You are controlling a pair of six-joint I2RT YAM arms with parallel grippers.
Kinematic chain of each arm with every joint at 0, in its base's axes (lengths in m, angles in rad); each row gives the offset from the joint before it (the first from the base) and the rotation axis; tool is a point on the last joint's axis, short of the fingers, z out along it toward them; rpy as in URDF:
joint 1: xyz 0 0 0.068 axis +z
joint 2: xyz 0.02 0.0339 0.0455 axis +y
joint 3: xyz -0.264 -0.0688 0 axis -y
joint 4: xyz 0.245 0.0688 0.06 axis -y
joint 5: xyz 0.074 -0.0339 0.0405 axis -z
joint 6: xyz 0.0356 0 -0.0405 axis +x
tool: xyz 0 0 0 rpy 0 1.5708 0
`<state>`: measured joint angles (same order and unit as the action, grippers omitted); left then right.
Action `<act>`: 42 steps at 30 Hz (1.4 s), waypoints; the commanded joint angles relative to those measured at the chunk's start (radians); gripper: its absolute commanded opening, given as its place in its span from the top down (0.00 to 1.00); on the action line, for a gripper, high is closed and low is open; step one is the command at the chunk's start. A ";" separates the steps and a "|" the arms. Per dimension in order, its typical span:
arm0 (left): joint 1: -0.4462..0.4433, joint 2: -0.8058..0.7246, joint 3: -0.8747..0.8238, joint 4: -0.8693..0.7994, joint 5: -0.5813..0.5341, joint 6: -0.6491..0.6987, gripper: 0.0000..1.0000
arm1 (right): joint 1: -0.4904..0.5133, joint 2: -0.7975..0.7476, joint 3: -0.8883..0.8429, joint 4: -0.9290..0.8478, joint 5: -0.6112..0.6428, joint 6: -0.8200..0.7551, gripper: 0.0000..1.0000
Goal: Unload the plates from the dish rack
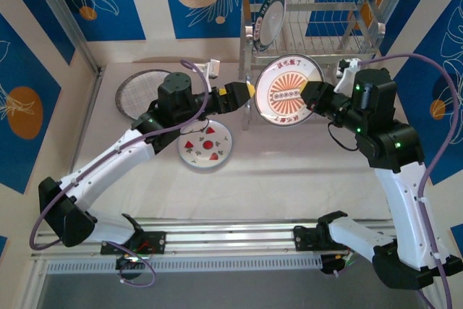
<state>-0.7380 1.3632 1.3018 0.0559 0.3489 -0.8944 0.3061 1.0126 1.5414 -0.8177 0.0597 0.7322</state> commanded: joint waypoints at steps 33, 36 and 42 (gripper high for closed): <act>-0.009 0.004 -0.066 0.116 0.073 -0.180 0.64 | -0.059 0.043 -0.255 0.394 -0.479 0.194 1.00; -0.009 0.002 -0.068 0.119 0.077 -0.188 0.71 | -0.060 0.044 -0.260 0.391 -0.477 0.187 1.00; 0.003 -0.014 -0.098 0.159 0.087 -0.227 0.84 | -0.065 0.047 -0.259 0.362 -0.471 0.168 0.88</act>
<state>-0.7353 1.3697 1.2263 0.1787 0.4171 -1.1183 0.2394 1.0641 1.2926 -0.4698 -0.4046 0.9127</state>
